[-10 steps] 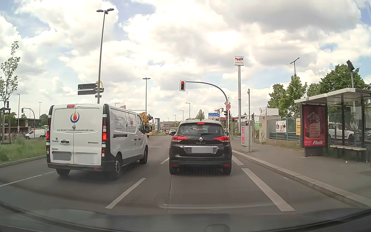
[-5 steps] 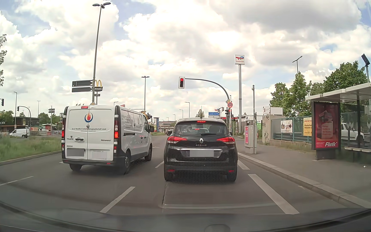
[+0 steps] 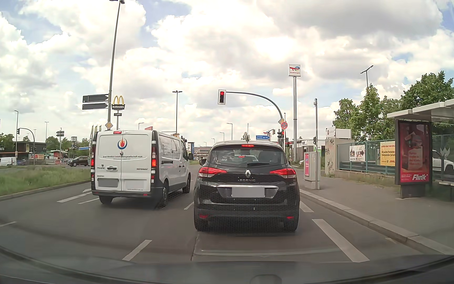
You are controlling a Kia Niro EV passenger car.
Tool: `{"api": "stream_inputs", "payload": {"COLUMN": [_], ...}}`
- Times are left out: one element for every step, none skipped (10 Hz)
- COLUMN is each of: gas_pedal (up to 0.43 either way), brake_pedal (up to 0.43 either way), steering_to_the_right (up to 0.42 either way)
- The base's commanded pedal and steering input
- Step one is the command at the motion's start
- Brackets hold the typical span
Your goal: Follow the waypoints while adhering to traffic rules and regulations
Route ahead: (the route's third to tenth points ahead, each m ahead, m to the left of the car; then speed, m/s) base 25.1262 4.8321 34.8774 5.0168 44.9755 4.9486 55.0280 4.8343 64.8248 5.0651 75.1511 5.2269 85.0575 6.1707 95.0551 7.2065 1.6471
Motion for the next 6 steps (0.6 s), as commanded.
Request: {"api": "stream_inputs", "payload": {"gas_pedal": [0.0, 0.0, 0.0, 0.0, 0.0, 0.0], "brake_pedal": [0.274, 0.274, 0.274, 0.274, 0.274, 0.274], "steering_to_the_right": [-0.005, -0.004, -0.004, -0.004, -0.004, -0.005]}}
